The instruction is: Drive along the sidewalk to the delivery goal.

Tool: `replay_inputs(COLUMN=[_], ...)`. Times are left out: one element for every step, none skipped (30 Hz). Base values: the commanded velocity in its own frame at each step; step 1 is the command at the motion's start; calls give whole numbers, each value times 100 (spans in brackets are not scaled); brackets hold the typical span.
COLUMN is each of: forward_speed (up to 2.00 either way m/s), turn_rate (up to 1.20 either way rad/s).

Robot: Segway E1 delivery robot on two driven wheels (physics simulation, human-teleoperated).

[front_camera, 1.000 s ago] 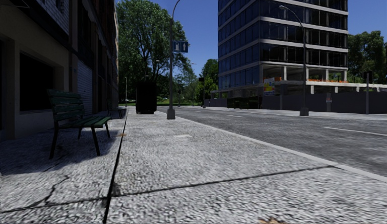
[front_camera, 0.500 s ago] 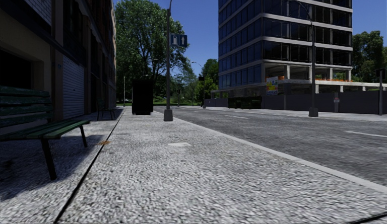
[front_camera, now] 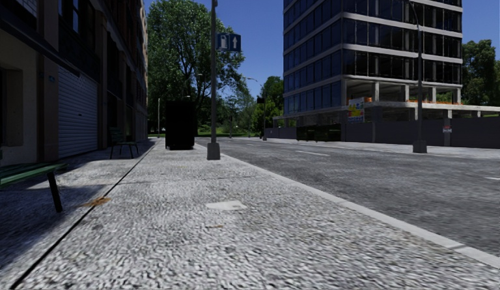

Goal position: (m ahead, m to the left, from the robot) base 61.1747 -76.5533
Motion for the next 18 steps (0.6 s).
replay_inputs(forward_speed=[188, 188, 188, 188, 188, 188, 188, 188, 188, 188, 188, 188, 188, 188, 188, 188, 188, 188], turn_rate=[16, 18, 19, 22, 26, 26, 29, 33, 39, 39, 42, 44, 45, 45, 48, 49, 49, 49])
